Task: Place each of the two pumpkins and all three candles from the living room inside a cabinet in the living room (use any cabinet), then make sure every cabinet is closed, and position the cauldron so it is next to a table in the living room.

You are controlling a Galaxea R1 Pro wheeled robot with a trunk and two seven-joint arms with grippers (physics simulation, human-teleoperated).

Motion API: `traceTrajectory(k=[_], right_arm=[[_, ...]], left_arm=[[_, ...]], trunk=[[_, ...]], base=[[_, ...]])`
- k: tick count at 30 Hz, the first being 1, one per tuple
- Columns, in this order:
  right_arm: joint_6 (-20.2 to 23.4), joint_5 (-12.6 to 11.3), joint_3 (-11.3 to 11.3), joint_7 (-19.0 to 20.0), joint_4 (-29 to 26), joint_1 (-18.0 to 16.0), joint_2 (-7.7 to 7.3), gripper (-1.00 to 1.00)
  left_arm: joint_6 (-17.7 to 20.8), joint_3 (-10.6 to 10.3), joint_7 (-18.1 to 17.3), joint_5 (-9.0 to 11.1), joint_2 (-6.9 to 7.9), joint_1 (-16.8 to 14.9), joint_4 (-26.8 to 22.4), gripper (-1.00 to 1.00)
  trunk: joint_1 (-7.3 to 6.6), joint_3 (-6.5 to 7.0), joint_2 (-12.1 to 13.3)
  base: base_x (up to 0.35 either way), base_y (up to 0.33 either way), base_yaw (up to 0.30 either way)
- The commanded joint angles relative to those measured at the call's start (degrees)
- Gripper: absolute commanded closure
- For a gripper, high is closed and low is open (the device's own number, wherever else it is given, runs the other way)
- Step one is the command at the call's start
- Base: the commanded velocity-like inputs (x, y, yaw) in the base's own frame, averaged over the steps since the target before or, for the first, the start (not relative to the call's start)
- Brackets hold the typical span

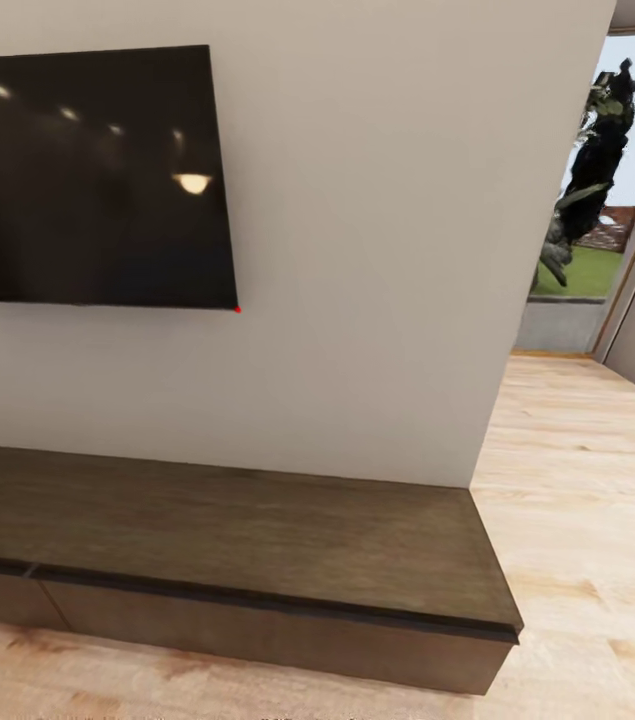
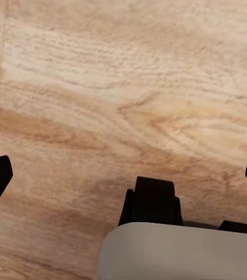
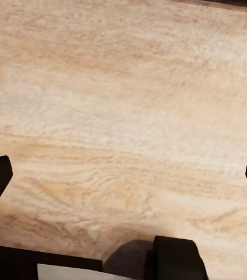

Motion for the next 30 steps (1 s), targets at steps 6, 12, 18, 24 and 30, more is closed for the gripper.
traceTrajectory(k=[6, 12, 18, 24, 30], right_arm=[[0.0, 0.0, 0.0, 0.0, 0.0, 0.0, -0.08, -1.0], [0.0, 0.0, 0.0, 0.0, 0.0, 0.0, -0.09, -1.0], [0.0, 0.0, 0.0, 0.0, 0.0, 0.0, -0.09, -1.0], [-0.1, 0.0, 0.0, 0.0, 0.0, 0.0, -0.02, -1.0], [-0.2, 0.1, 0.0, 0.0, 0.0, 0.0, 0.0, -1.0]], left_arm=[[0.0, 0.0, 0.0, 0.0, 0.0, 0.0, 0.0, -1.0], [0.0, 0.0, 0.0, 0.0, 0.0, 0.0, 0.0, -1.0], [0.0, 0.0, 0.0, 0.0, 0.0, 0.0, 0.0, -1.0], [0.0, 0.0, 0.0, 0.0, 0.0, 0.0, 0.0, -1.0], [0.0, 0.0, 0.0, 0.0, 0.0, 0.0, 0.0, -1.0]], trunk=[[0.0, -0.55, 0.0], [0.0, -1.1, 0.0], [0.0, -1.64, 0.0], [0.0, -2.19, 0.0], [0.0, -2.74, 0.0]], base=[[0.0, 0.0, 0.028], [0.0, 0.0, 0.001], [0.0, 0.0, 0.0], [0.0, 0.0, 0.0], [0.0, 0.0, 0.0]])
